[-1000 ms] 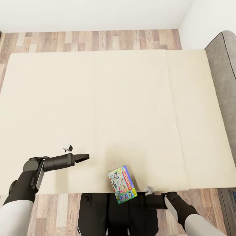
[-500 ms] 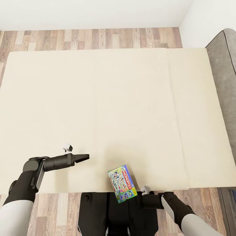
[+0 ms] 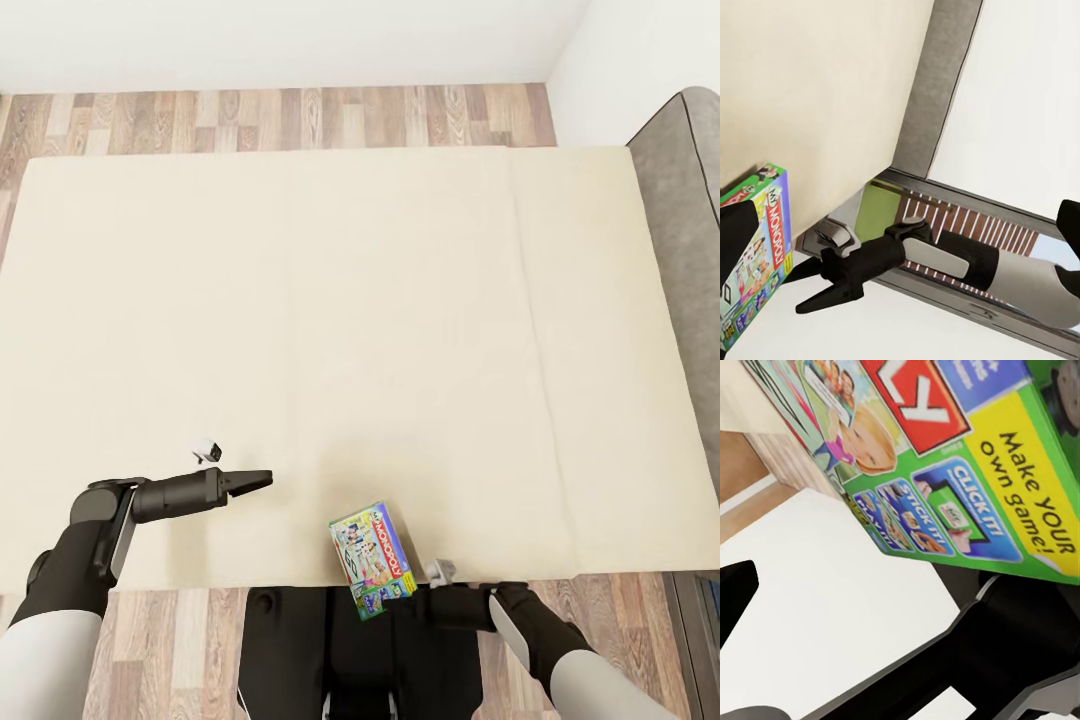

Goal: Put all the toys in the child's room - the three board games (two on the bed and one on the table), the two jigsaw puzzles on the table, and the tennis ball on the table - inside the toy box on the table in the child's room.

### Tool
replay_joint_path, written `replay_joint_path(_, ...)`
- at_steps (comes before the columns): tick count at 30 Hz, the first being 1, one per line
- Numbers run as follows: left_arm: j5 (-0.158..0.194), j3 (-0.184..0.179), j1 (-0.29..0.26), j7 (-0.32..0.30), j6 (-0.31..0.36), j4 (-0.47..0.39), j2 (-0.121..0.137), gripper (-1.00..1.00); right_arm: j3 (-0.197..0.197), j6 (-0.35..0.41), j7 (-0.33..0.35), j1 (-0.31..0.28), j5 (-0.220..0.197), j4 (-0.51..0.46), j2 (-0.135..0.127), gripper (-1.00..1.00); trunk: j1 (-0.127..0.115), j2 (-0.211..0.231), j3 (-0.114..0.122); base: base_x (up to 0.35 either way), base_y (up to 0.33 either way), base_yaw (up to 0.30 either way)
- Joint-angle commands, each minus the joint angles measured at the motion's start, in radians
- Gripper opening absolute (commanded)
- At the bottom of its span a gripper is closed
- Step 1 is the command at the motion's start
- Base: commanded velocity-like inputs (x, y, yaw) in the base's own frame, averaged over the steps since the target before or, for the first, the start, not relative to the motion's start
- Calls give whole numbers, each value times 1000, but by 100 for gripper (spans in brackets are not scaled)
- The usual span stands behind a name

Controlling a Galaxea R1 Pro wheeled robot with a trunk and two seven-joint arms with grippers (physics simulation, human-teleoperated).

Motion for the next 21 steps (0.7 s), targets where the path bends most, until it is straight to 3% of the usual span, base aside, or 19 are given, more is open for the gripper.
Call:
replay_joint_path(1, -7, 1, 0, -7, 10, -1, 0, 100, 6, 8, -1, 0, -10, -2, -1, 100, 1, -2, -1, 0, 0, 0)
replay_joint_path(21, -8, 2, 0, -7, 10, -1, 0, 100, 6, 8, -26, 0, -10, -10, -1, 100, 1, -2, -1, 0, 0, 0)
